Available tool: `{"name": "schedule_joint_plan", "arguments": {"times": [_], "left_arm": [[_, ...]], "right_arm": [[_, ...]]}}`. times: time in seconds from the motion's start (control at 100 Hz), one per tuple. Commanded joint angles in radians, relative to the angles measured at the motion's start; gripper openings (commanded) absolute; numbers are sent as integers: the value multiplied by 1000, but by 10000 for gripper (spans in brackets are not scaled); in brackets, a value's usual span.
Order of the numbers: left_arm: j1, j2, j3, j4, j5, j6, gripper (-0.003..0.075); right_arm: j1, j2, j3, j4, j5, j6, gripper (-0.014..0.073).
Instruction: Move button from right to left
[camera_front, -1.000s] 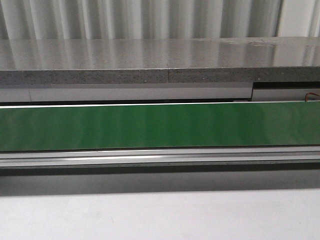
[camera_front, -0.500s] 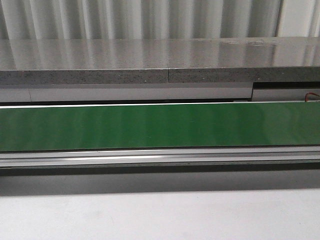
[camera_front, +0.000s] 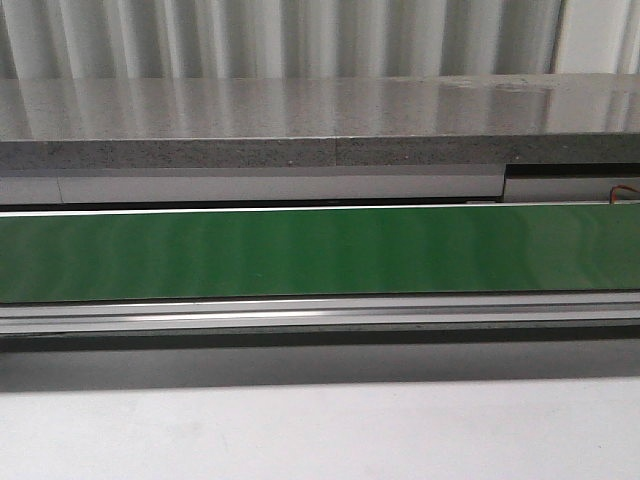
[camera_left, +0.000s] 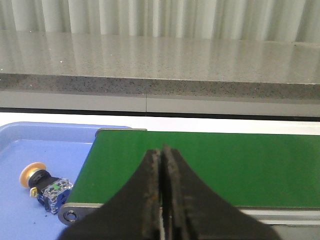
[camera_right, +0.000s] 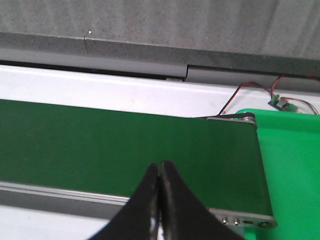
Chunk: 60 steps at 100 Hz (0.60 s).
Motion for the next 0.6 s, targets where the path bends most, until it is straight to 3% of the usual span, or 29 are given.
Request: {"name": "schedule_joint_plan", "arguments": {"times": [0.0, 0.26, 0.59], "left_arm": [[-8, -34, 26, -7, -85, -9, -20], [-8, -34, 26, -7, -85, -9, -20], [-8, -34, 26, -7, -85, -9, -20]], "right_arm": [[21, -56, 55, -44, -170, 52, -68], [62, -256, 267, -314, -300, 387, -68], [62, -442, 443, -310, -438, 411, -68]]}}
